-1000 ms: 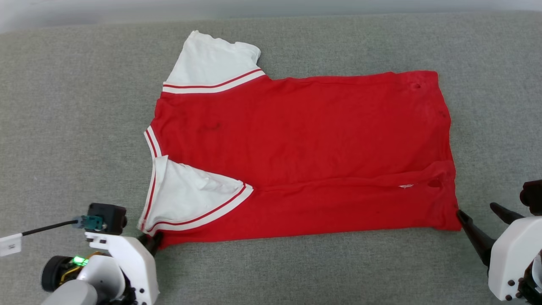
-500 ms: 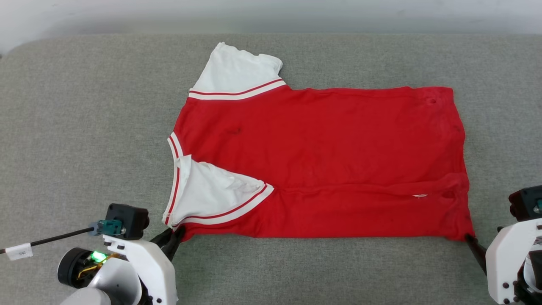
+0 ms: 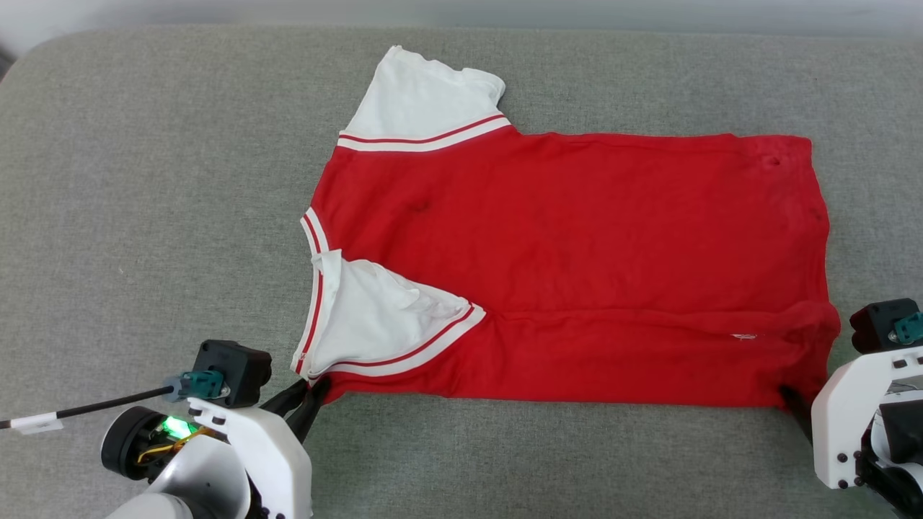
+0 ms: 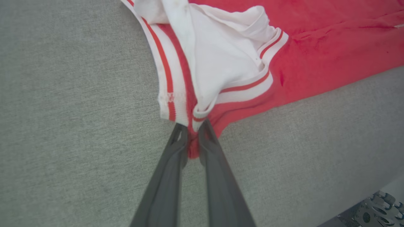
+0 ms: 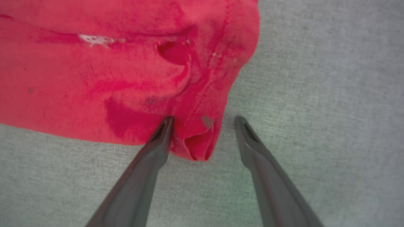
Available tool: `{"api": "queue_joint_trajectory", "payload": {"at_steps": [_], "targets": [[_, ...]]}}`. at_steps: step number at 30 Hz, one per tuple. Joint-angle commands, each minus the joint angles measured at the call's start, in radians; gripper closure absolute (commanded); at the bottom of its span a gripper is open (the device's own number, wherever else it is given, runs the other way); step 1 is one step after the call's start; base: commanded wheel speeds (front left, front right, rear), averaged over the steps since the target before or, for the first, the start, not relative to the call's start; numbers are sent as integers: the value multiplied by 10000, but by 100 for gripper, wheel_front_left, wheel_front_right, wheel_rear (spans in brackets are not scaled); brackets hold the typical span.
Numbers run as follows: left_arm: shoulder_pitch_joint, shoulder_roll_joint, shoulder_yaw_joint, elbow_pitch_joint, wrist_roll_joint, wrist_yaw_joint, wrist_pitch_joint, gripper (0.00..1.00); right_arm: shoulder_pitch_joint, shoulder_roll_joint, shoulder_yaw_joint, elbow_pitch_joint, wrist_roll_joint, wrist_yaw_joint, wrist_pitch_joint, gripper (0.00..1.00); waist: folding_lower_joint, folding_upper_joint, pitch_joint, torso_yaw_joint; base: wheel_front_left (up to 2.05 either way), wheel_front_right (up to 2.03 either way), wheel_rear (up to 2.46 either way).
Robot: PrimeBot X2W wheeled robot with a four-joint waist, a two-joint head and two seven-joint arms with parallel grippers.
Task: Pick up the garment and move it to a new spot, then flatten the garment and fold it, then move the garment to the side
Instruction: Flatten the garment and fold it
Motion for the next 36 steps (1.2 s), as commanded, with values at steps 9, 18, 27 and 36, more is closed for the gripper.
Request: {"api": "queue_joint_trajectory", "payload": {"at_steps": [9, 18, 27, 36], "targets": [[97, 198, -171, 193, 5, 1, 309, 100, 160, -439, 279, 715, 356, -12, -48, 100, -1, -1, -354, -30, 0, 0, 0], [719, 679, -578, 390, -134, -180, 750, 100, 798, -1275, -119, -255, 826, -10, 444, 100, -1, -1, -1259, -300, 0, 0, 0], [1680, 788, -1140, 558, -381, -322, 951, 100, 2529, -1253, -910, -1600, 1120, -10, 1221, 100, -1, -1, -1715, -543, 0, 0, 0], [1830, 284, -1538, 1613, -461, -681, 680, 100, 3191, -573, -739, -1396, 1232, -9, 1159, 100, -1, -1, -1802, -655, 0, 0, 0]]}}
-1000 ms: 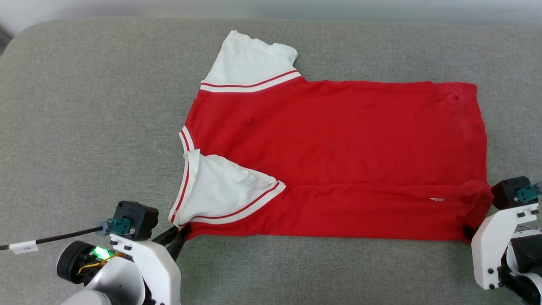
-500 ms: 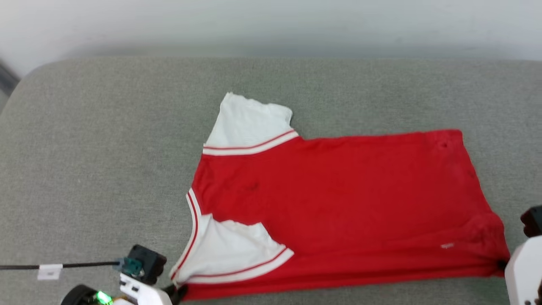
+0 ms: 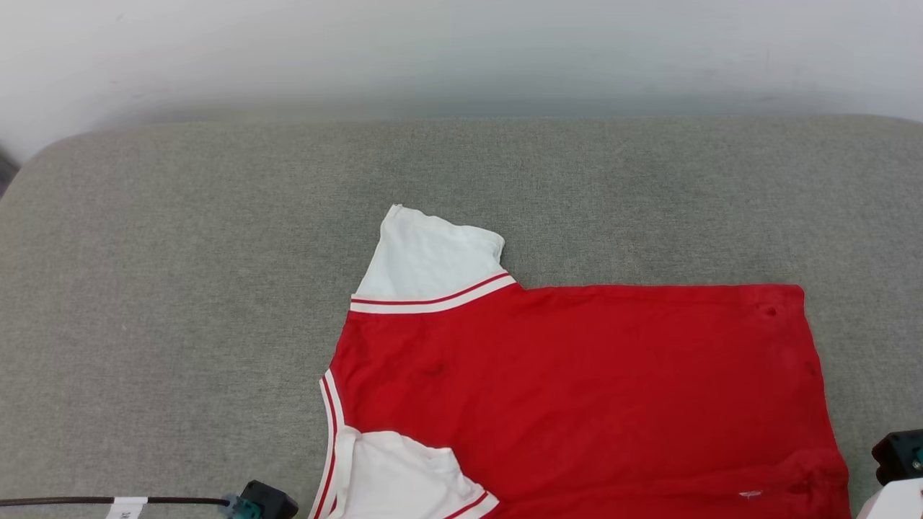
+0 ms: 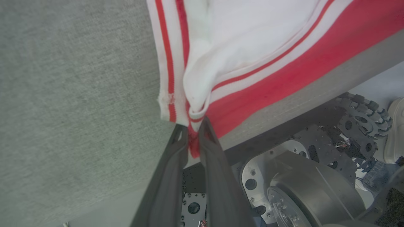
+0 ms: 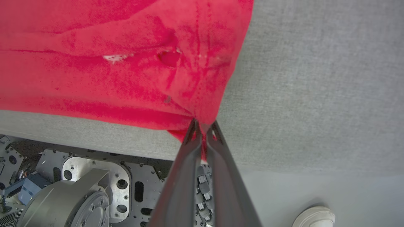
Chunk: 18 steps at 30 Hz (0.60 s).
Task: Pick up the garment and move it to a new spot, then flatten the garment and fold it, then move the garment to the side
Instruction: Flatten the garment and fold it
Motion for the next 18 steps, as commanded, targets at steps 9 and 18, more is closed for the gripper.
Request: {"api": "queue_joint_trajectory", "payload": {"at_steps": [9, 18], "targets": [[-207, -239, -35, 725, 360, -157, -606, 0, -404, -19, 112, 562, 47, -13, -857, 0, 0, -1, -367, 49, 0, 0, 0], [-528, -637, 963, 641, 1062, 344, -3225, 0, -1092, -23, -405, -74, 314, -11, -2903, 0, 0, -1, -1013, 62, 0, 0, 0]]}}
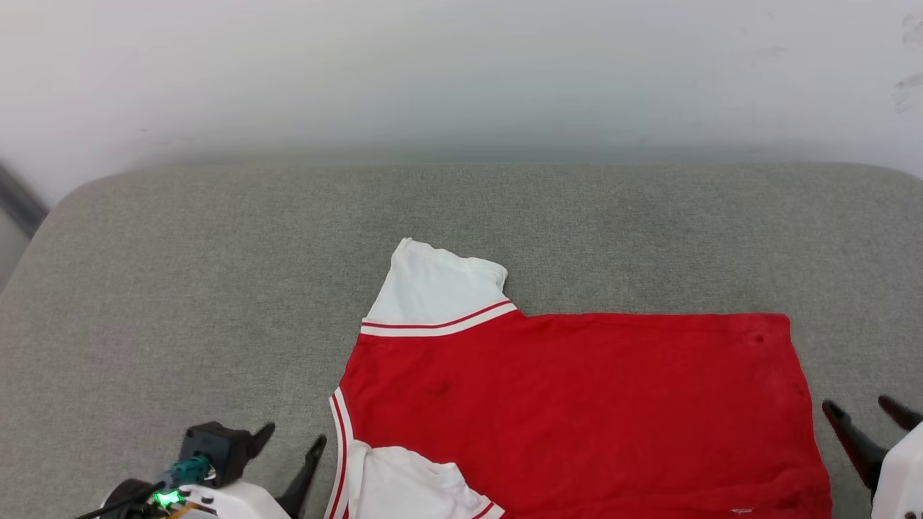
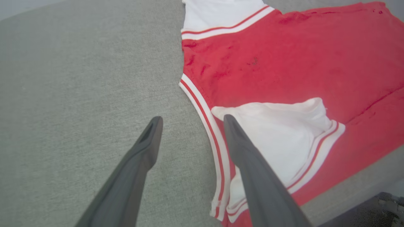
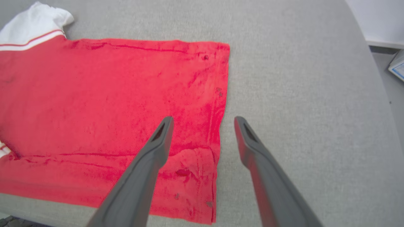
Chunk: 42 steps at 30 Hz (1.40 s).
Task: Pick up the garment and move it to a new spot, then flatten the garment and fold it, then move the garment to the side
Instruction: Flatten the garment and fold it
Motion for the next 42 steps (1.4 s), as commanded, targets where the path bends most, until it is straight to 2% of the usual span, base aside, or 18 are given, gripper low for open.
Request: {"api": "queue_joint_trajectory", "payload": {"at_steps": [1, 7, 10, 17, 23, 27, 31, 36, 39, 42], "targets": [[-186, -146, 277, -59, 116, 161, -584, 0, -240, -55, -35, -165, -69, -8, -510, 0, 1, 0, -80, -25, 0, 0, 0], [-299, -651, 1053, -130, 591, 321, -3102, 0, -662, 228, -56, -521, -275, -8, -2822, 0, 1, 0, -176, -133, 0, 0, 0], [-246, -968, 1387, -191, 626, 377, -3720, 0, -695, 452, -74, -575, -421, -8, -3820, 0, 1, 0, -207, -176, 0, 0, 0], [-135, -1498, 2082, -482, 1273, 31, -4038, 0, -484, 1134, -235, -685, -803, -8, -5581, 0, 1, 0, -171, -236, 0, 0, 0], [-25, -1943, 2903, -664, 1804, -371, -4038, 0, -436, 1518, -215, -663, -1095, -8, -6011, 0, 1, 0, -21, -416, 0, 0, 0], [-424, -1721, 2921, -453, 1936, -910, -4000, 0, -617, 1658, -252, -765, -1232, -6, -6084, 0, 1, 0, 309, -628, 0, 0, 0], [-1443, -1324, 2802, -207, 1924, -1470, -3231, 0, -855, 1740, -272, -882, -1355, -6, -6152, 0, 1, 0, 861, -892, 0, 0, 0], [-3319, -728, 2648, 214, 1725, -2341, -1596, 0, -1261, 1943, -156, -917, -1313, -6, -6199, 0, 1, 0, 1686, -1308, 0, 0, 0], [-4607, -340, 2584, 665, 1344, -2882, -203, 0, -1538, 2012, -14, -911, -1343, -8, -6267, 0, 1, 0, 2191, -1623, 0, 0, 0], [-5658, 38, 2409, 1282, 921, -3149, 1693, 0, -1813, 2202, 12, -859, -1370, -6, -6345, 0, 1, 0, 2667, -1940, 0, 0, 0]]}}
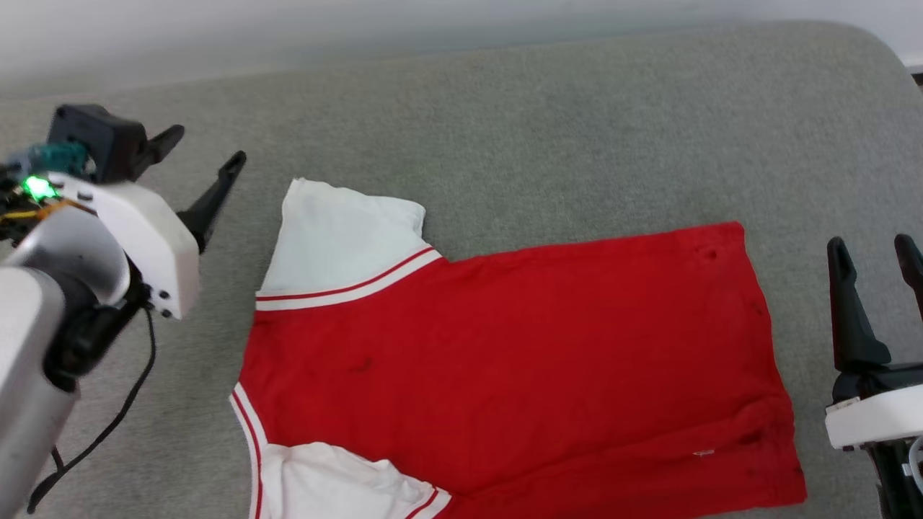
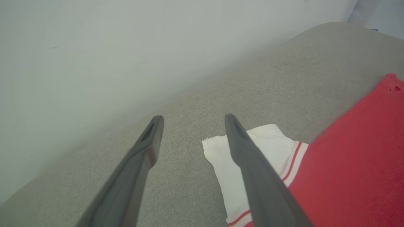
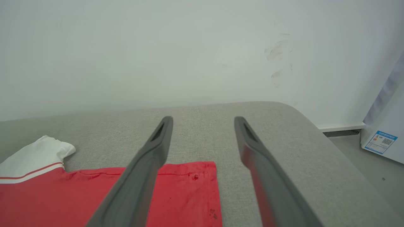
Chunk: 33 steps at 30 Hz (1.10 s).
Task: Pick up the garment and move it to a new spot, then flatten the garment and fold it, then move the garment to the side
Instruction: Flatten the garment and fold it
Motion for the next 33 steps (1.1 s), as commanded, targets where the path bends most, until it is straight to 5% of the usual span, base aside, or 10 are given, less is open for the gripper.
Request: {"api": "queue_joint_trajectory", "payload": {"at_steps": [1, 12, 25, 26, 27, 33], "targets": [[-619, 178, -73, 336, -451, -146, 1176, 0, -305, 295, -72, 69, 38, -4, -72, 0, -1, 0, 737, -602, 0, 0, 0], [-3397, 735, -788, 1592, -2188, -474, 6425, 0, -877, 859, 406, 500, -31, -4, -453, 0, -1, 0, 2039, -1432, 0, 0, 0], [-3906, 819, -1554, 2858, -1863, -450, 7730, 0, -1335, 1044, 897, 999, 112, -4, -807, 0, -1, 0, 2565, -1965, 0, 0, 0], [-3788, 845, -1624, 2938, -1928, -453, 7885, 25, -1330, 1053, 888, 1022, 119, -4, -835, 0, -1, 0, 2581, -1971, 0, 0, 0], [-3696, 865, -1682, 2951, -1931, -464, 7952, 98, -1333, 1058, 870, 1032, 121, -4, -854, 0, -1, 0, 2597, -1967, 0, 0, 0], [-3574, 558, -1425, 2823, -2224, -379, 7330, 100, -1247, 1000, 885, 1133, 85, -4, -827, 0, -1, 0, 2552, -1803, 0, 0, 0]]}}
